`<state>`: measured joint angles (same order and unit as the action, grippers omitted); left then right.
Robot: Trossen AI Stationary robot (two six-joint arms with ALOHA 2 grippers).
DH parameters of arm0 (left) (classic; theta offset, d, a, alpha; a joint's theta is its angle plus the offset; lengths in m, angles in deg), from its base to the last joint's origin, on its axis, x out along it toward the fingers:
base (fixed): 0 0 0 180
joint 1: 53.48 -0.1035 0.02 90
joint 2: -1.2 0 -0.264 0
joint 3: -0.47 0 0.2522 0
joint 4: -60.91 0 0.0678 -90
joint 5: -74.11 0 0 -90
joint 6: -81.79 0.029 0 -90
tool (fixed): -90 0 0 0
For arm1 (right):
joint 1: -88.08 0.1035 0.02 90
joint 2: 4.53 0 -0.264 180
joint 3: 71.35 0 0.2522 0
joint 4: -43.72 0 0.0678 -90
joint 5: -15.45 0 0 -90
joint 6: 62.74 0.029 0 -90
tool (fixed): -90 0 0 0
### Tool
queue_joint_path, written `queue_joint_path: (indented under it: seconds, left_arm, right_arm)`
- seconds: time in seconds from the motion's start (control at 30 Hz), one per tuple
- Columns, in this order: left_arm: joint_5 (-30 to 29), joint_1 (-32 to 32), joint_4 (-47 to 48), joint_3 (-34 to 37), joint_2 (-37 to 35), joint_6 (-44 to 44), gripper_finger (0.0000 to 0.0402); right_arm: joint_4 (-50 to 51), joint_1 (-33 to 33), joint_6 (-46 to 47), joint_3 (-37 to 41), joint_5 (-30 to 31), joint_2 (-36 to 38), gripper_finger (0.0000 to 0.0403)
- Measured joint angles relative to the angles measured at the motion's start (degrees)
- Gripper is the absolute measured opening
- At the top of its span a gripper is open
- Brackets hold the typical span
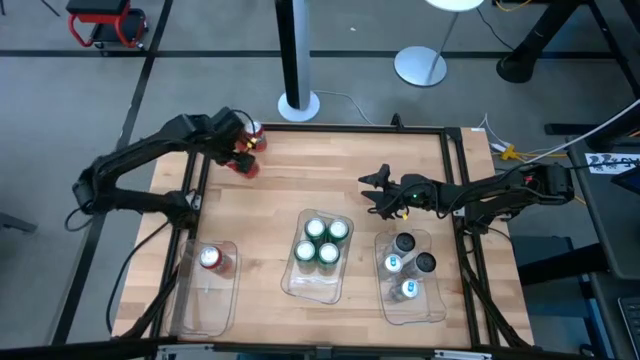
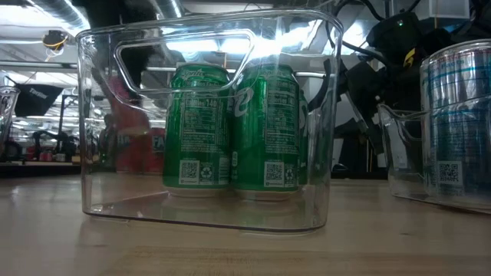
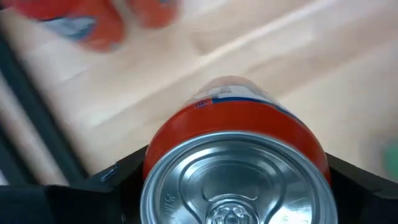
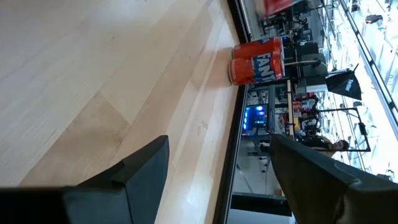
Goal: Sort soda cans
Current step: Put the red soda can into the left transparent bin
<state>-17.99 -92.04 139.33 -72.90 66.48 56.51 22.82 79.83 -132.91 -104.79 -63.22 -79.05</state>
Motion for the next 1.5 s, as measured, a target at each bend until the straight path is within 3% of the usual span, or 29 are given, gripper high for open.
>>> queue_joint_path:
  seconds: [0.27, 0.63, 1.27, 1.5]
  left_arm:
    - [3.5, 13.4, 2.4, -1.9, -5.2, -8.4, 0.03]
    - [4.9, 34.2, 2.4, -5.8, -5.2, -19.0, 0.03]
    - [4.2, 69.4, 2.1, -6.9, 1.5, -61.4, 0.03]
    - [-2.2, 80.4, 2.3, -6.9, 1.6, -77.6, 0.03]
  right_arm:
    - [-0.2, 0.0, 0.0, 0.0, 0.0, 0.0, 0.0278]
    - [-0.4, 0.0, 0.0, 0.0, 0.0, 0.0, 0.0278]
    - [0.0, 0.0, 0.7, 0.0, 0.0, 0.0, 0.0278]
    - [0.0, 0.0, -0.1, 0.0, 0.1, 0.0, 0.0278]
